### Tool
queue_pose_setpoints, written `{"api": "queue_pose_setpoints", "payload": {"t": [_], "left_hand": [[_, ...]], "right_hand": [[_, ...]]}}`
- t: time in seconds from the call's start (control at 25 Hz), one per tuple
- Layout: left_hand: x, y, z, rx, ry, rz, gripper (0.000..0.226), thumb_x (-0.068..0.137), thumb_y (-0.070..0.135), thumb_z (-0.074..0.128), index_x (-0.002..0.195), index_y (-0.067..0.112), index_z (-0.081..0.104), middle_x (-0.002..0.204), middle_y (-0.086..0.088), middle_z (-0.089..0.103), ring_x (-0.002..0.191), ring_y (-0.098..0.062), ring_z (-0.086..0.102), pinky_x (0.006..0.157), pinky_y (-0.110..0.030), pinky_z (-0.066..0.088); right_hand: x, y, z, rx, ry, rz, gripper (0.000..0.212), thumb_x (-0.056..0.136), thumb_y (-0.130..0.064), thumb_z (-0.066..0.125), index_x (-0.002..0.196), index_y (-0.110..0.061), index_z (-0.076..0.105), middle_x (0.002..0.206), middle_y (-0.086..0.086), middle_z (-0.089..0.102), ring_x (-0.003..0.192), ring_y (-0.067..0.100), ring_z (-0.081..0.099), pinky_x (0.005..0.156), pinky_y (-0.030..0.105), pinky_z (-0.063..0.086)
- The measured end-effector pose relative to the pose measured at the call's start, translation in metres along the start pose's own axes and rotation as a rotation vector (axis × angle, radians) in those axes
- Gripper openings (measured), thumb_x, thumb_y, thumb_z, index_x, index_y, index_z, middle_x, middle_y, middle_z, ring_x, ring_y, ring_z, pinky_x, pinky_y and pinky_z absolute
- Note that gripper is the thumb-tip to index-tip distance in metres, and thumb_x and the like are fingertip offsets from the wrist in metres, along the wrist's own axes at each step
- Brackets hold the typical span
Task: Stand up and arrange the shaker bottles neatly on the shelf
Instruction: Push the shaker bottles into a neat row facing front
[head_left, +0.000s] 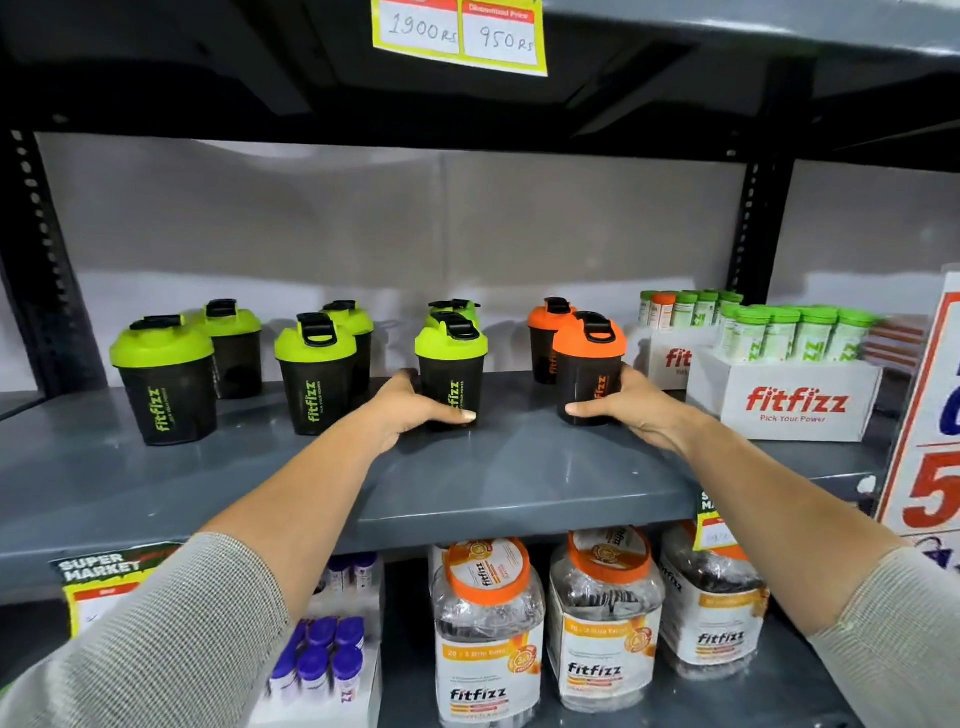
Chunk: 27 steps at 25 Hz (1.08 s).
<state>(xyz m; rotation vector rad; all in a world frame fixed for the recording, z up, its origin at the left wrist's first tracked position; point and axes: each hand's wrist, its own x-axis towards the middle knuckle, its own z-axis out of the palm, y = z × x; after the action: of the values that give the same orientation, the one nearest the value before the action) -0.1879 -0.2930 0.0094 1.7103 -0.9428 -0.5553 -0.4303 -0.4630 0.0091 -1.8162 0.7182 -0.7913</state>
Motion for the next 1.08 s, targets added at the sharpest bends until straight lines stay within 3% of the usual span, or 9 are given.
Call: {"api": "queue_pose_setpoints", "payload": {"t": [0.16,0.28,0.44,0.64,0.84,1.08], "left_hand": [[-0.003,-0.002,0.003,-0.012,-0.011,0.083,0.073,0.049,0.015,0.096,0.114,0.010,0.065,0.110,-0.005,0.073,0.100,-0.018,0.068,0.096,-0.035,0.051],[-0.008,0.000,0.002,-0.030,-0.056,0.089,0.057,0.060,0.006,0.091,0.111,0.013,0.065,0.108,-0.005,0.072,0.101,-0.018,0.067,0.096,-0.032,0.049],[-0.022,0.001,-0.002,-0.019,-0.120,0.109,0.053,0.064,0.001,0.087,0.109,0.016,0.063,0.108,-0.005,0.071,0.100,-0.017,0.066,0.093,-0.030,0.049],[-0.030,-0.001,-0.004,-0.009,-0.132,0.129,0.061,0.065,0.003,0.087,0.119,0.010,0.061,0.107,-0.004,0.072,0.093,-0.013,0.067,0.074,-0.024,0.052],[-0.026,-0.008,-0.004,-0.005,-0.118,0.123,0.070,0.061,0.010,0.091,0.124,0.011,0.060,0.114,-0.004,0.071,0.106,-0.019,0.067,0.097,-0.040,0.052],[-0.028,-0.008,-0.004,0.004,-0.136,0.135,0.068,0.063,0.010,0.090,0.124,0.013,0.059,0.115,-0.002,0.071,0.106,-0.017,0.067,0.099,-0.039,0.051]], "right_hand": [[0.003,0.007,-0.003,-0.089,0.084,0.000,0.083,0.059,-0.017,0.094,0.132,-0.017,0.054,0.124,0.001,0.063,0.116,0.020,0.057,0.107,0.041,0.042],[-0.002,0.004,-0.003,-0.137,0.110,-0.020,0.081,0.060,-0.020,0.094,0.130,-0.019,0.054,0.117,-0.002,0.062,0.111,0.018,0.055,0.100,0.036,0.043],[-0.013,0.002,-0.003,-0.144,0.115,-0.029,0.078,0.061,-0.020,0.094,0.128,-0.018,0.054,0.115,-0.003,0.061,0.108,0.017,0.055,0.093,0.031,0.042],[-0.021,0.004,-0.005,-0.156,0.102,-0.013,0.084,0.059,-0.024,0.095,0.131,-0.017,0.054,0.129,0.003,0.063,0.116,0.020,0.057,0.097,0.033,0.043],[-0.026,0.003,-0.006,-0.172,0.096,-0.002,0.083,0.059,-0.027,0.094,0.131,-0.018,0.055,0.130,0.002,0.063,0.114,0.019,0.058,0.097,0.034,0.043],[-0.036,0.002,-0.006,-0.171,0.106,-0.020,0.076,0.061,-0.026,0.093,0.127,-0.020,0.056,0.129,0.003,0.063,0.112,0.020,0.058,0.100,0.036,0.044]]}}
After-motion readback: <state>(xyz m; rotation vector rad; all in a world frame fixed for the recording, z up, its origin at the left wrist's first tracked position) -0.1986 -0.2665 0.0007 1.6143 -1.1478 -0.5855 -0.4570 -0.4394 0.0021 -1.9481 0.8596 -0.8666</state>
